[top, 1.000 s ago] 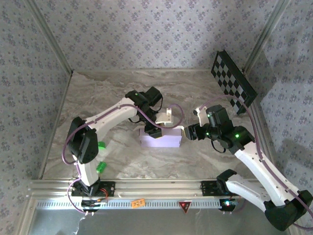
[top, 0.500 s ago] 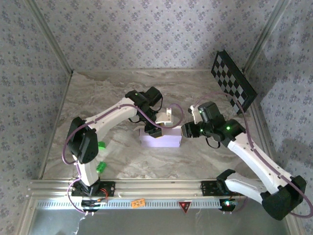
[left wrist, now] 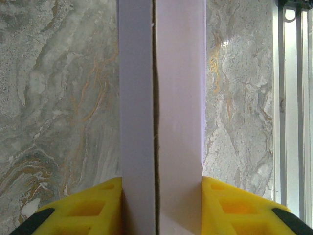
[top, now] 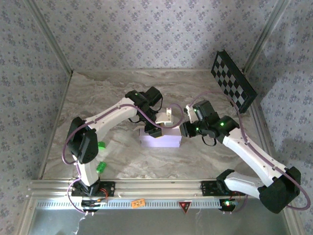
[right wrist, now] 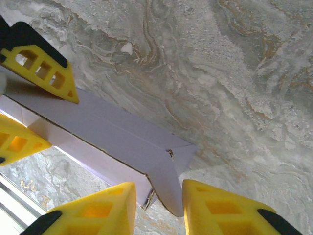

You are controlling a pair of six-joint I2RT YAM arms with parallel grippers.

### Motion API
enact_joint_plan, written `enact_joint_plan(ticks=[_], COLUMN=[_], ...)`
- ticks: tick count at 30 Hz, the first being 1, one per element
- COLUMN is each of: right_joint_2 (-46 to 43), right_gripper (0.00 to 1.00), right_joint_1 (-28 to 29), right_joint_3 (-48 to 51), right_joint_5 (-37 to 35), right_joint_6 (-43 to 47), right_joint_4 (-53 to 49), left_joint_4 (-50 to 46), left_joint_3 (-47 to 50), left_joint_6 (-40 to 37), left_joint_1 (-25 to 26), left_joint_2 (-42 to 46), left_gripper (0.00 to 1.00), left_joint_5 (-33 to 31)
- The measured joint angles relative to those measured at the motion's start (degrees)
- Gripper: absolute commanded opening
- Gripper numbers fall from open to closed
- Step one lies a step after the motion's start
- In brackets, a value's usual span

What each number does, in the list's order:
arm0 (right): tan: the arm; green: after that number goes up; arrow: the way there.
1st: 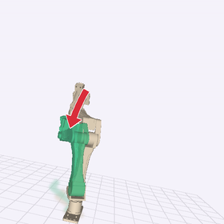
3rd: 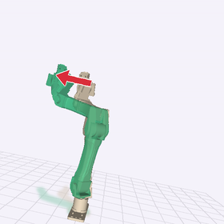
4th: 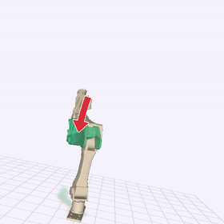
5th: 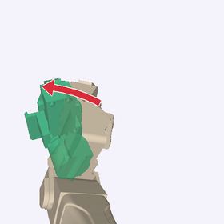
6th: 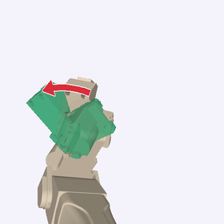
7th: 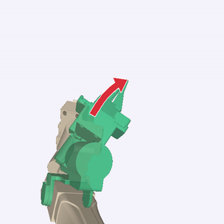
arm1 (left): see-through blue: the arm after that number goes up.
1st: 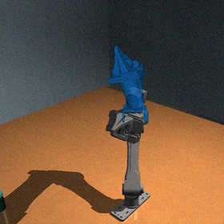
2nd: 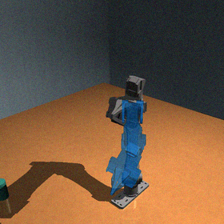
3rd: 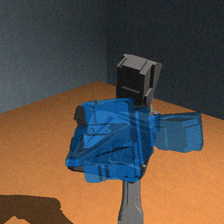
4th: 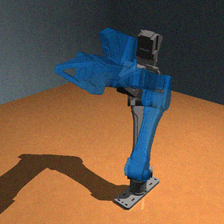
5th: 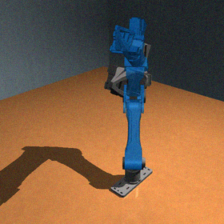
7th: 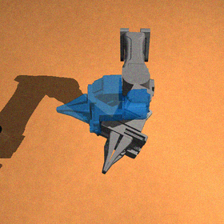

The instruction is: Fold the paper box

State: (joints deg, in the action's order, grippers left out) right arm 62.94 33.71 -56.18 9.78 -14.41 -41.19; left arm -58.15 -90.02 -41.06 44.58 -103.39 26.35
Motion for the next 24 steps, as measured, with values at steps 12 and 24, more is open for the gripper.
enact_joint_plan(ticks=[12, 24], right_joint_2=[-0.02, 0.55], right_gripper=[0.24, 0.07], right_joint_1=[2.95, 4.87], right_joint_3=[0.0, 0.04], right_joint_5=[-1.2, -5.64], right_joint_6=[-3.21, -6.67], right_joint_4=[0.66, 1.05], left_joint_4=[-0.02, -0.37], left_joint_3=[-0.04, -0.09], left_joint_6=[0.2, 0.59], left_joint_1=[0.0, -0.33], left_joint_2=[0.0, 0.0], left_gripper=[0.36, 0.36], left_joint_5=[-0.2, -0.24])
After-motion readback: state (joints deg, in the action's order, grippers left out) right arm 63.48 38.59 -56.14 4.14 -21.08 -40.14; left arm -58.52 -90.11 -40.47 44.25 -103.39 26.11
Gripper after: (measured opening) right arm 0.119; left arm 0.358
